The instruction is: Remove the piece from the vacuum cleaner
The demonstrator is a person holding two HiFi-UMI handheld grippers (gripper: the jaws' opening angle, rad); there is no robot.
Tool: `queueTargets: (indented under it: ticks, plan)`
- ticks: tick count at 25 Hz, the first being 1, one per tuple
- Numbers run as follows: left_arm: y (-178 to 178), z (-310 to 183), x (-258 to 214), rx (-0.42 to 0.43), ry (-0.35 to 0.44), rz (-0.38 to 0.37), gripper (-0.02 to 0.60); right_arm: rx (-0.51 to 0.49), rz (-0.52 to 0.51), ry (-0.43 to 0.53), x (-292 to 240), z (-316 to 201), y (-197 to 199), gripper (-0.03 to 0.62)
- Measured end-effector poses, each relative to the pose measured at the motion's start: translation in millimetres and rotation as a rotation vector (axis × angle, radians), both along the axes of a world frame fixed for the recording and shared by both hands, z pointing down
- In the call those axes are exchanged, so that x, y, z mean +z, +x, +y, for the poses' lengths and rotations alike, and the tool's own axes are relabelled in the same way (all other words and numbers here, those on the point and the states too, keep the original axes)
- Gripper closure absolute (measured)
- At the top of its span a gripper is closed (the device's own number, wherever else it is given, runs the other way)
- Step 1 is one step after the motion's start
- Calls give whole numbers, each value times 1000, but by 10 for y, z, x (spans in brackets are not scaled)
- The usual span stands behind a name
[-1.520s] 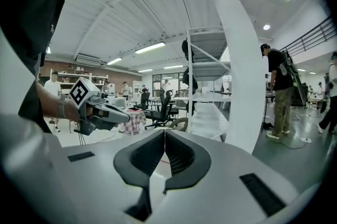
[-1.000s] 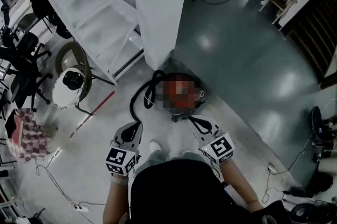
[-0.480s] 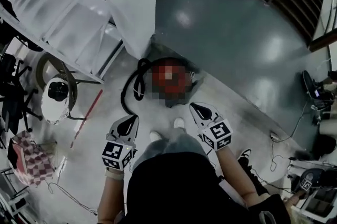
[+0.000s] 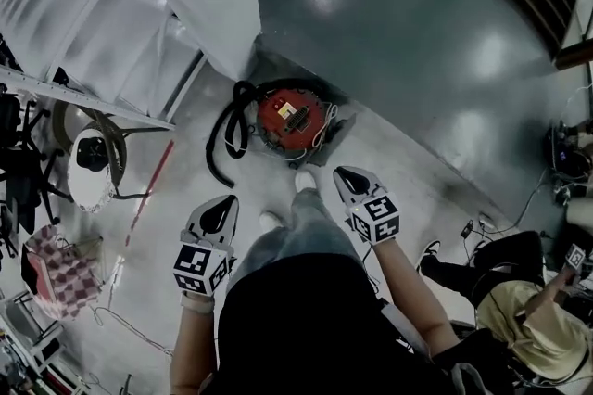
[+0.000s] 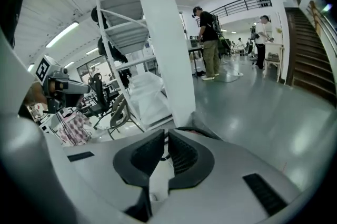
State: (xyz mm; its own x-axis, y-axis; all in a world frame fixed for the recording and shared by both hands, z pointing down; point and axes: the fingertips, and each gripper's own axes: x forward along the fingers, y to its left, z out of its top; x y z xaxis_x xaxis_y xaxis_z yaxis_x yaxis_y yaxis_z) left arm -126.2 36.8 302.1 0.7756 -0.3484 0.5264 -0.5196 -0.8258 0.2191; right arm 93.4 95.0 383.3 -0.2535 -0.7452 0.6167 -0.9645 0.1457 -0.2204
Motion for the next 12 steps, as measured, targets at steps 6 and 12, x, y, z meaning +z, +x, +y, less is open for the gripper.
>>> queueTargets:
  ticks: [6,12]
  plan:
    - [261,-125,155,-56,-25,-41,563,25,-50,-81,554,-141,408,562]
    - [389,-185,328,-132,-66,-83,563,32,-80,-165,1088,-280,722,559]
